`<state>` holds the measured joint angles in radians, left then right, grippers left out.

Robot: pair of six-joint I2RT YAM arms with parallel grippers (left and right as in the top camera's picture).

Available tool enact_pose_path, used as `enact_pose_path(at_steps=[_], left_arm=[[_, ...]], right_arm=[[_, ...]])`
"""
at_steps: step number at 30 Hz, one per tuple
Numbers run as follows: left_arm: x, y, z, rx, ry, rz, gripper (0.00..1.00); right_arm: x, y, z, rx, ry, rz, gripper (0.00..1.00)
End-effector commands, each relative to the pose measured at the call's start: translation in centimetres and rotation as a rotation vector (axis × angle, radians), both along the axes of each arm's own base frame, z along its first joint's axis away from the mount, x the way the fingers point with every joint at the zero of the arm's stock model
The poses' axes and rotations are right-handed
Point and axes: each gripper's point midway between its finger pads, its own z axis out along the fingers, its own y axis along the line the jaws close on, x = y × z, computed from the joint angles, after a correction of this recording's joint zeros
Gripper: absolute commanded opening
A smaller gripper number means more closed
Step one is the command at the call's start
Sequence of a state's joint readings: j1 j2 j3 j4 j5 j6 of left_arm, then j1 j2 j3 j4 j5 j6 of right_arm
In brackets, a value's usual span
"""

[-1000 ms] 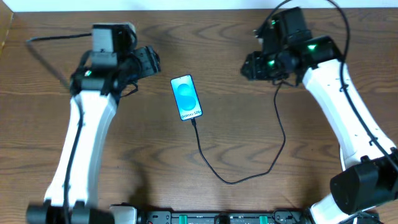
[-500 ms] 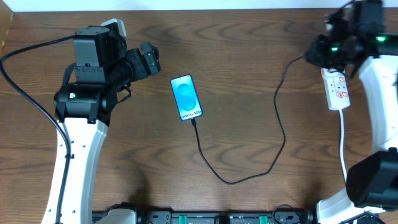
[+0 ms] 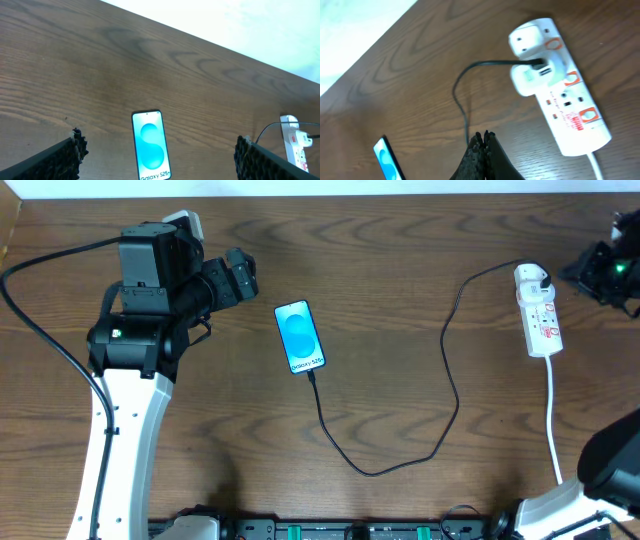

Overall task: Plug charger to phone and switch on socket
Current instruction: 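Move the right gripper to the white power strip's orange switch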

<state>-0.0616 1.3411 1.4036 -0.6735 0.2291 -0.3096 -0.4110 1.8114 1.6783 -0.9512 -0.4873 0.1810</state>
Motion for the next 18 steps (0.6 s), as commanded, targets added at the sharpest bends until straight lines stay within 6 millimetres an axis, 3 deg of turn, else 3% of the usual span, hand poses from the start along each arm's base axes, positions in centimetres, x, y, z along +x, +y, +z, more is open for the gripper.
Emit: enact_pose_path(at_steps=[1, 10, 18], left_arm=[[-0.2, 0.4, 0.5, 0.015, -0.012, 0.008, 0.96], [-0.4, 0.4, 0.2, 0.016, 0.003, 0.008, 0.97], [-0.4, 0.4, 0.2, 0.016, 0.003, 0.008, 0.97]], right_arm=[[0.7, -1.3, -2.5, 0.056, 0.021, 0.008, 0.01], [1.5, -3.5, -9.0, 0.095, 0.102, 0.002, 0.01], [1.0, -5.9, -12.0, 0.121, 0.143, -0.049, 0.01]])
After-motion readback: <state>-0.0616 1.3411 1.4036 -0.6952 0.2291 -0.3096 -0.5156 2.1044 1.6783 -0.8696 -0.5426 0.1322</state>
